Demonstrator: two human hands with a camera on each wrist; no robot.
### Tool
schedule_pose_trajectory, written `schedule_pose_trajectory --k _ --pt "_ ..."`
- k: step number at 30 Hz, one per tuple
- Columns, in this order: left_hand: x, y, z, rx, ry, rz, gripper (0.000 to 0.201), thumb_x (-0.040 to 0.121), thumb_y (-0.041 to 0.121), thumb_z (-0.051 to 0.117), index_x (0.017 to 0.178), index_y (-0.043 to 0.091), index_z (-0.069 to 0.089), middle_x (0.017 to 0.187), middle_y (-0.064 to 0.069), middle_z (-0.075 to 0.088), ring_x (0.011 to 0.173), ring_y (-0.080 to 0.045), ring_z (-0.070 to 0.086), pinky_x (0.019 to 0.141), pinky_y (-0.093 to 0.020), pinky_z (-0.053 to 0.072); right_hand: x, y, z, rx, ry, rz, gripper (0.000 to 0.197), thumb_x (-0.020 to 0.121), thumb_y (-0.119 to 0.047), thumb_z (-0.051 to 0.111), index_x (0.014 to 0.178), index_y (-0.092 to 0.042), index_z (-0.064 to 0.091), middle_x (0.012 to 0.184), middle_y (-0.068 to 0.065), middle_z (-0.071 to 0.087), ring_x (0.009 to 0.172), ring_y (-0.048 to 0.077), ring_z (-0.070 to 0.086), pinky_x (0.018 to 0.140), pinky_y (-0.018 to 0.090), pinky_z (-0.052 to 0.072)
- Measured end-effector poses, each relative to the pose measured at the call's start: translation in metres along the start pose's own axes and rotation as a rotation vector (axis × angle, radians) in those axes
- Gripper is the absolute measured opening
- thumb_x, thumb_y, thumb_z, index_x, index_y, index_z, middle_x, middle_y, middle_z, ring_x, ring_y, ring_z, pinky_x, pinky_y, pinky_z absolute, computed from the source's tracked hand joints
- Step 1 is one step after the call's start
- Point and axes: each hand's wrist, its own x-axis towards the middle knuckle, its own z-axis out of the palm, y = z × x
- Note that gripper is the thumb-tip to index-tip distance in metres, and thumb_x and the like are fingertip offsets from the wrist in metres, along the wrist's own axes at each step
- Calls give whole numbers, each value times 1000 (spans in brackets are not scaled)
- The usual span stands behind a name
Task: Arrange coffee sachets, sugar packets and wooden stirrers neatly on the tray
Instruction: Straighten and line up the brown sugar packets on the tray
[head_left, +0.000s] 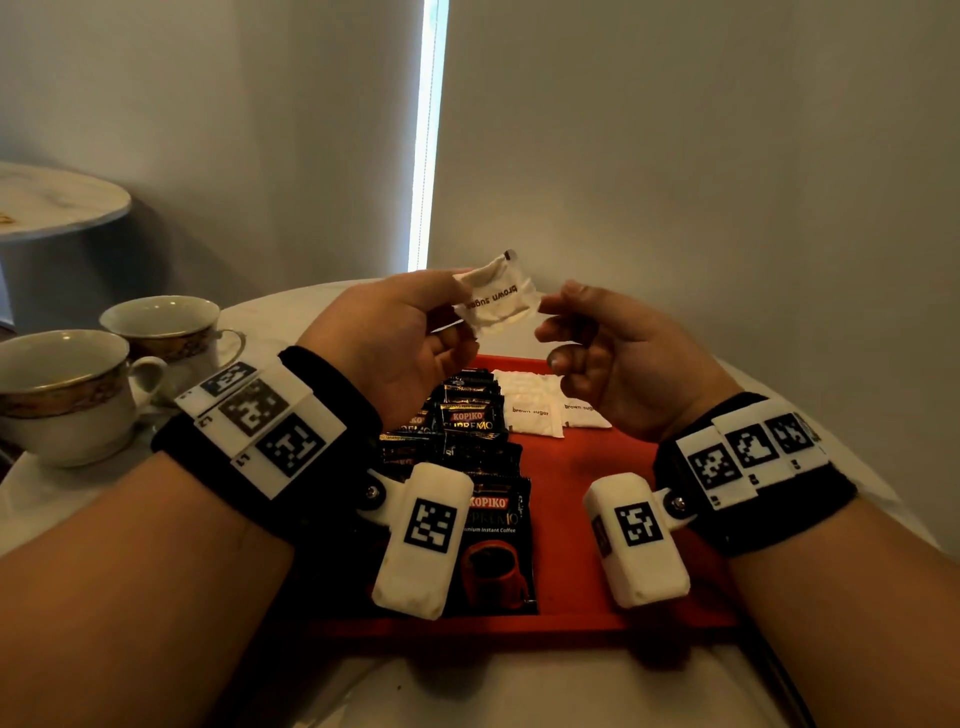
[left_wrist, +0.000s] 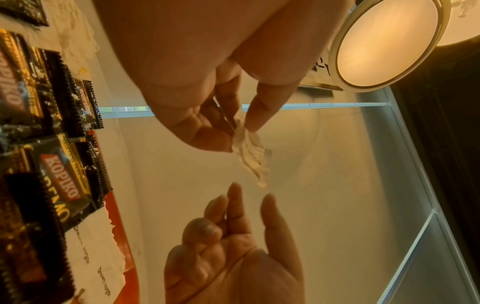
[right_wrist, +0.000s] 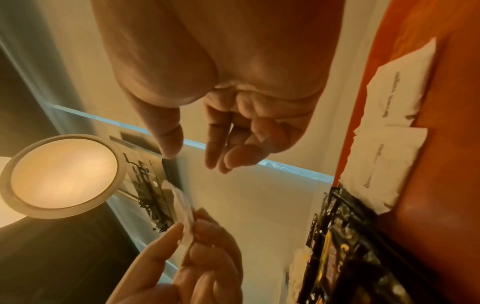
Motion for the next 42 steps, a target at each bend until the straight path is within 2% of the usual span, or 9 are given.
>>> schedule_pose_trajectory --k 3,7,13,19,23,32,37,39,42 --pt "1 -1 0 1 -16 16 35 79 16 72 112 4 69 93 -9 68 67 -13 63 54 -20 52 -2 0 8 12 -37 -37 24 78 -35 69 91 -16 71 84 5 66 60 15 55 52 26 34" --pt "2 -2 -2 26 -21 24 20 90 5 64 109 7 68 88 -8 73 64 -13 66 52 -21 51 -4 0 14 -32 -25 -69 33 75 -24 75 103 -8 66 83 6 66 60 15 55 50 25 34" --pt "3 -4 -3 39 -64 17 19 85 5 69 104 9 65 90 -9 75 69 -15 69 53 -23 52 -4 1 20 -9 66 -96 1 93 -8 62 94 -7 62 74 5 66 56 16 54 47 25 36" --pt "3 -4 -4 70 -86 18 34 84 -15 61 112 5 62 106 -19 71 68 -17 71 54 -21 53 -4 2 21 37 69 -94 13 91 -14 63 102 -7 61 74 3 67 57 17 57 47 25 39" --pt "3 -5 -5 112 -109 14 25 85 -13 61 97 9 64 86 -11 71 61 -14 68 49 -20 50 -4 2 23 33 86 -112 37 79 -31 69 107 -7 67 81 5 71 58 16 59 50 26 38" --pt "3 -4 -6 136 -94 -23 15 89 -4 58 89 10 63 82 -8 67 59 -12 63 48 -22 49 0 2 25 81 184 -106 8 97 -16 60 94 -9 64 78 7 69 61 19 63 46 27 39" --pt "3 -4 -6 148 -123 -47 33 78 19 73 110 10 68 96 -8 69 69 -13 59 51 -20 47 -2 2 25 55 136 -108 8 96 -15 62 93 -8 65 77 9 71 58 18 62 42 23 36" --pt "2 -3 -4 133 -103 -15 9 86 11 70 95 12 69 89 -10 73 68 -16 62 49 -21 47 -4 2 26 63 98 -106 11 93 -17 64 96 -7 65 76 9 70 57 18 61 43 23 36" --pt "2 -3 -2 49 -37 31 10 90 2 66 87 10 63 79 -10 74 60 -16 68 49 -20 51 -5 3 28 83 54 -106 24 85 -16 68 105 -4 65 78 6 70 59 16 59 46 23 40"
